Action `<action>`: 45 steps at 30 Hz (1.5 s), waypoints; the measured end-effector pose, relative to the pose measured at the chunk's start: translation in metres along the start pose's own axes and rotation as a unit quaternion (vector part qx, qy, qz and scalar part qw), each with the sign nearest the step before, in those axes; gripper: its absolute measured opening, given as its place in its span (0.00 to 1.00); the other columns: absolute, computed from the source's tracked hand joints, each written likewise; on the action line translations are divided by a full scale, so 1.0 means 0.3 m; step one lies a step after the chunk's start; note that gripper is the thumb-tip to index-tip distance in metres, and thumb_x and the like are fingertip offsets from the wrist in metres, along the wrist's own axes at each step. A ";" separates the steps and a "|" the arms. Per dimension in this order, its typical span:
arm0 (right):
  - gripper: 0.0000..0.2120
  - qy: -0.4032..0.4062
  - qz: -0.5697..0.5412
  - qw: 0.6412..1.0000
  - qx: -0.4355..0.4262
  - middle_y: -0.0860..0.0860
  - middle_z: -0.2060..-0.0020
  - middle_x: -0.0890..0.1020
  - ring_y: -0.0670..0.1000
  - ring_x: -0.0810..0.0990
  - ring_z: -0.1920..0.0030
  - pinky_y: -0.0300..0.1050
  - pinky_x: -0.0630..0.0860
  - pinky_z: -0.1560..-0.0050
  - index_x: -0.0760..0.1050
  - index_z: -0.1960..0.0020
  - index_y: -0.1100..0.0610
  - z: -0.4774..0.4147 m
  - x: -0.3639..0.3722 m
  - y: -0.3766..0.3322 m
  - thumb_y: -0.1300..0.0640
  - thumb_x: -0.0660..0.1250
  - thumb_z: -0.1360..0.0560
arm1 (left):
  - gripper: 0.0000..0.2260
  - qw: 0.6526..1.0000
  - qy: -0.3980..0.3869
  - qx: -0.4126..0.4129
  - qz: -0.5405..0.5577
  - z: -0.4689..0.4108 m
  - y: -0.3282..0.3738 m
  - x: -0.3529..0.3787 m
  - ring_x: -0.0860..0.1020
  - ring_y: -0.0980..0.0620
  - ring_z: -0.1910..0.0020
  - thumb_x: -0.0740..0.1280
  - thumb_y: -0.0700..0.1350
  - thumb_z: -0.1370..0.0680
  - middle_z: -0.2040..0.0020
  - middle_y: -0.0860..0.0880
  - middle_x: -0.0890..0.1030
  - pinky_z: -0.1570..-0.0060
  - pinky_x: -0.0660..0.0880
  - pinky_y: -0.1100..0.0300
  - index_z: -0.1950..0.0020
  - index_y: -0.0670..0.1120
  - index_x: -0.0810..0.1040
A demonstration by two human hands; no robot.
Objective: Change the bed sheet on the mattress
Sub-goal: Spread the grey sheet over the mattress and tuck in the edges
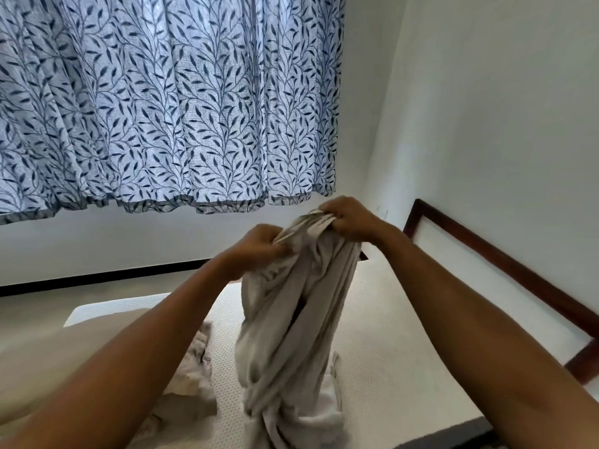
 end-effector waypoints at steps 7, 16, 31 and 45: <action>0.08 0.237 -0.015 0.969 0.069 0.53 0.62 0.82 0.56 0.81 0.57 0.48 0.72 0.60 0.76 0.61 0.49 -0.045 -0.262 0.064 0.57 0.59 0.34 | 0.23 0.991 -0.089 -0.068 0.069 0.031 -0.089 0.052 0.85 0.40 0.52 0.79 0.54 0.32 0.50 0.37 0.86 0.51 0.81 0.45 0.48 0.36 0.83; 0.14 0.310 -0.102 0.899 0.293 0.51 0.68 0.76 0.55 0.77 0.58 0.44 0.64 0.67 0.71 0.68 0.55 0.062 -0.237 0.303 0.63 0.61 0.24 | 0.13 0.970 0.104 -0.105 -0.195 0.026 -0.157 -0.228 0.75 0.48 0.62 0.63 0.48 0.28 0.66 0.43 0.76 0.63 0.67 0.56 0.64 0.39 0.78; 0.12 0.406 -0.118 0.811 0.404 0.62 0.51 0.84 0.62 0.81 0.50 0.43 0.66 0.58 0.81 0.52 0.65 0.201 -0.282 0.404 0.62 0.60 0.21 | 0.11 0.921 0.158 -0.118 -0.335 0.095 -0.176 -0.280 0.81 0.38 0.50 0.67 0.43 0.32 0.54 0.42 0.85 0.59 0.74 0.55 0.53 0.48 0.86; 0.08 -0.077 -0.097 0.992 0.012 0.55 0.55 0.84 0.54 0.80 0.53 0.52 0.75 0.52 0.81 0.50 0.61 -0.006 0.174 -0.064 0.59 0.65 0.25 | 0.12 0.964 0.154 0.021 -0.215 -0.053 0.124 -0.095 0.73 0.53 0.67 0.71 0.51 0.28 0.70 0.49 0.76 0.68 0.63 0.59 0.66 0.44 0.81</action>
Point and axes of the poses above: each hand's wrist, its own z-axis away from the middle knuckle, its own x-axis out of the palm, y = z × x, the point moved 8 cm from there along -z, towards the middle knuckle
